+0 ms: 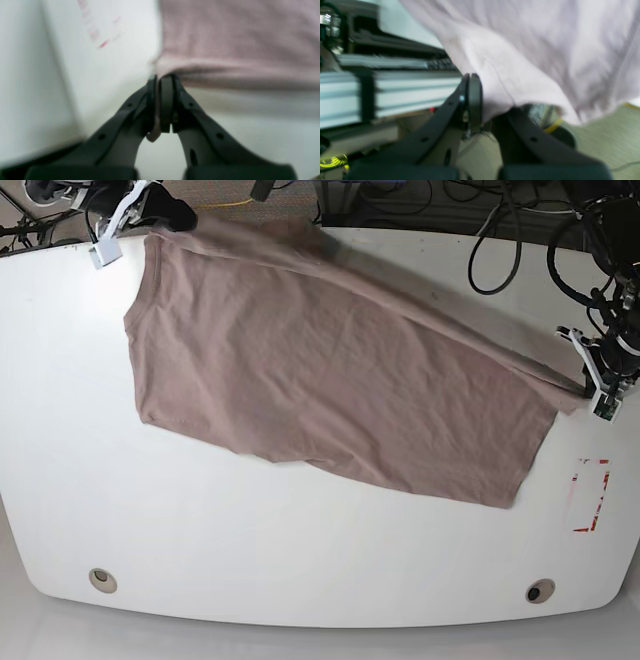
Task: Fold the T-shirt properly
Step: 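Regrasp the shirt edge with the right gripper and pull it taut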
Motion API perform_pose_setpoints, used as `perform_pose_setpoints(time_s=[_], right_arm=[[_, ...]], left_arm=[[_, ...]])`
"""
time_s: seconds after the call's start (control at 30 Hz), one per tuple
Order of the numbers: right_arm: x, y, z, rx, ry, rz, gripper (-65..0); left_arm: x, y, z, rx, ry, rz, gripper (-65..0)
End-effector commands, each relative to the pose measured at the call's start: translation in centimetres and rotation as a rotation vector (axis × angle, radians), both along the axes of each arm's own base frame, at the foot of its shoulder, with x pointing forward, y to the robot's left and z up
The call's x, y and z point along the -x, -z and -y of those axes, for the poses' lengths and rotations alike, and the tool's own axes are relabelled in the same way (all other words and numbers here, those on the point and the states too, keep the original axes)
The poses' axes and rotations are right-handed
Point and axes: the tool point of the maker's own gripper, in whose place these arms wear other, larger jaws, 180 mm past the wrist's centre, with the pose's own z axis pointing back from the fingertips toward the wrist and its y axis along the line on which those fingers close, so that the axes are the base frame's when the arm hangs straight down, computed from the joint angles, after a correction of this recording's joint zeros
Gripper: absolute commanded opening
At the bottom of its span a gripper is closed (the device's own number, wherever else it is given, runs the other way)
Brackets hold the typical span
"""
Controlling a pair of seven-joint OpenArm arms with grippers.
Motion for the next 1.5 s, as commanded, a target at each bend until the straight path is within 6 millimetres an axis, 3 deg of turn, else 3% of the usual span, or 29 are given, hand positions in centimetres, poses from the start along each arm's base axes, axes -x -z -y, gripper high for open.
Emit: perform_pose_setpoints(time_s=[0.0,0.17,0.23,0.3,0.4,0.57,0.73,0.83,1.03,1.4,1.47], right_arm=[[-2.7,-1.7,0.3,-0.009,0.007,0.113,-65.0],[-3.3,-1.0,0.7,-0.031,0.035,0.105,-65.0],[-5.1,-0.7,1.3,-0.052,0.064,0.132,-65.0],[-5.1,0.1,2.1,-0.060,0.085,0.105,-65.0],[-4.9,1.2,3.1,-0.076,0.124,0.069,-65.0],[-7.4,0.6,4.0,-0.071,0.127,0.121,-65.0],[-7.5,0.5,4.2,-0.066,0.126,0.125,-65.0],[-8.9,0.1,4.4,-0.053,0.121,0.158,-65.0],[-8.6,1.3,4.9,0.017,0.116,0.119,-65.0],[-9.5,1.2,5.1,0.030,0.115,0.136,-65.0],[-9.4,1.3,5.1,0.032,0.114,0.132,-65.0]], left_arm=[[-1.9,-0.8,1.6,0.004,0.042,0.044,-65.0],[-2.5,0.0,1.4,-0.022,0.036,0.018,-65.0],[-4.0,0.5,2.5,-0.003,0.069,0.007,-65.0],[-4.8,1.0,3.1,0.005,0.091,-0.008,-65.0],[-4.7,1.6,2.4,0.018,0.065,-0.025,-65.0],[-6.8,1.5,3.4,0.050,0.100,-0.005,-65.0],[-6.3,2.1,2.1,0.043,0.080,-0.027,-65.0],[-6.7,2.9,2.0,0.074,0.078,-0.030,-65.0],[-6.7,4.2,1.3,0.101,0.056,-0.058,-65.0],[-7.1,4.4,1.8,0.132,0.070,-0.031,-65.0],[-6.8,5.3,1.6,0.145,0.060,-0.058,-65.0]])
